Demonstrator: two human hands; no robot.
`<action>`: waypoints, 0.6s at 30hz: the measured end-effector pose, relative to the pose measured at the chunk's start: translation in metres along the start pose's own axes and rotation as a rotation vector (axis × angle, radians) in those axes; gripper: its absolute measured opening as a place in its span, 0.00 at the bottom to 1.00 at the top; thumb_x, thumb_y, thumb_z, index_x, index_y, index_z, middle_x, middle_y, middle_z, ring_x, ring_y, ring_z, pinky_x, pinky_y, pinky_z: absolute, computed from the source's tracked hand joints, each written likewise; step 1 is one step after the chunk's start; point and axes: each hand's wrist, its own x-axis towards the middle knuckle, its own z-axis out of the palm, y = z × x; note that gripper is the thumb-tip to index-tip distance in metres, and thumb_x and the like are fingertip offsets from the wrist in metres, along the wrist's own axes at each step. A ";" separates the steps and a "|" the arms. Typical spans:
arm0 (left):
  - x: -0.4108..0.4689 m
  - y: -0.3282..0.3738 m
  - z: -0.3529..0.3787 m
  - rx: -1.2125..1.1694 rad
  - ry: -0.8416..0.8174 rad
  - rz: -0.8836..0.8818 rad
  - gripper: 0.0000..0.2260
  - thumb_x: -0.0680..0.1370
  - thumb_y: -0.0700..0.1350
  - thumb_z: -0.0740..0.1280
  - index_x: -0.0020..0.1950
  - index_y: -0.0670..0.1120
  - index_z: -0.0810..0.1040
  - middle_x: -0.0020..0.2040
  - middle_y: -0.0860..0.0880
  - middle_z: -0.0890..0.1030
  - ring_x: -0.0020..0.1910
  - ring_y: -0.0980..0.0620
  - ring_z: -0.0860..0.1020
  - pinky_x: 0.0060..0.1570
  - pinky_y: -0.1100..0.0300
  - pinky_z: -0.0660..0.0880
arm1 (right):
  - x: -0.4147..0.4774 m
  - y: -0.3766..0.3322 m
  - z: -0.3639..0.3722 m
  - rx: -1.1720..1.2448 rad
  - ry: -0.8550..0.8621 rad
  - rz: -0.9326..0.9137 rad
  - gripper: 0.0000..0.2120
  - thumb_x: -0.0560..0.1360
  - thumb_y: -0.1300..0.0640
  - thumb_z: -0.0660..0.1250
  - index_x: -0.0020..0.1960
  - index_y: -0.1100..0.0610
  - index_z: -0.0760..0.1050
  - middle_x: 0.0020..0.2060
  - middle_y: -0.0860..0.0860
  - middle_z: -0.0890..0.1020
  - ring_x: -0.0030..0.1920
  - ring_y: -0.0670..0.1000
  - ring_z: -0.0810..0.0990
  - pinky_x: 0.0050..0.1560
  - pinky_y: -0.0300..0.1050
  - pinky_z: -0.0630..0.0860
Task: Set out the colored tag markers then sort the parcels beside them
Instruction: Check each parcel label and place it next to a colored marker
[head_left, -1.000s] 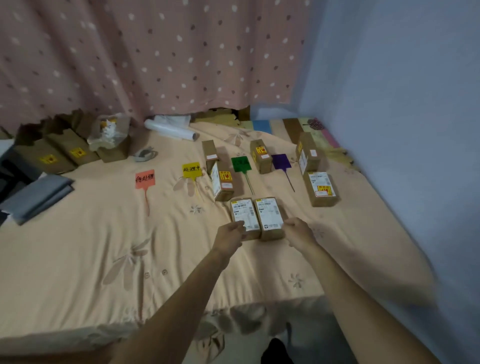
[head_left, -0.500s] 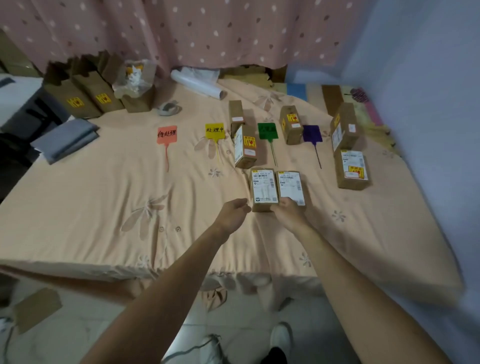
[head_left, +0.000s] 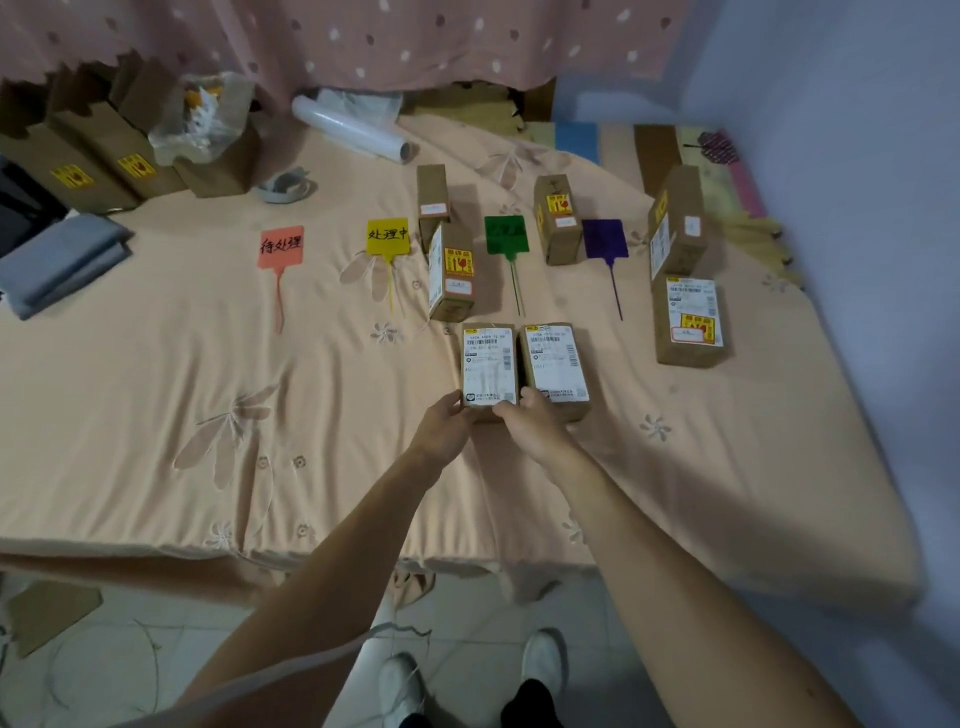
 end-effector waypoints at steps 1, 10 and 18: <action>-0.001 -0.002 -0.001 -0.016 0.024 -0.013 0.11 0.80 0.41 0.65 0.58 0.53 0.82 0.41 0.61 0.85 0.36 0.73 0.79 0.42 0.65 0.72 | 0.001 0.002 0.000 0.006 0.002 0.012 0.11 0.76 0.55 0.65 0.58 0.56 0.75 0.48 0.47 0.79 0.50 0.49 0.78 0.38 0.39 0.68; -0.046 0.003 -0.017 -0.068 0.049 -0.016 0.17 0.78 0.42 0.65 0.45 0.64 0.86 0.39 0.64 0.86 0.39 0.65 0.83 0.45 0.61 0.74 | -0.027 -0.008 0.008 -0.036 0.078 -0.087 0.16 0.76 0.58 0.66 0.63 0.57 0.78 0.58 0.54 0.83 0.57 0.54 0.82 0.58 0.50 0.78; -0.101 0.091 -0.044 -0.186 0.171 0.244 0.11 0.82 0.44 0.64 0.62 0.47 0.81 0.52 0.48 0.85 0.45 0.54 0.83 0.47 0.58 0.74 | -0.078 -0.107 -0.015 0.026 0.286 -0.396 0.13 0.80 0.50 0.66 0.64 0.51 0.77 0.60 0.54 0.79 0.55 0.54 0.82 0.54 0.55 0.82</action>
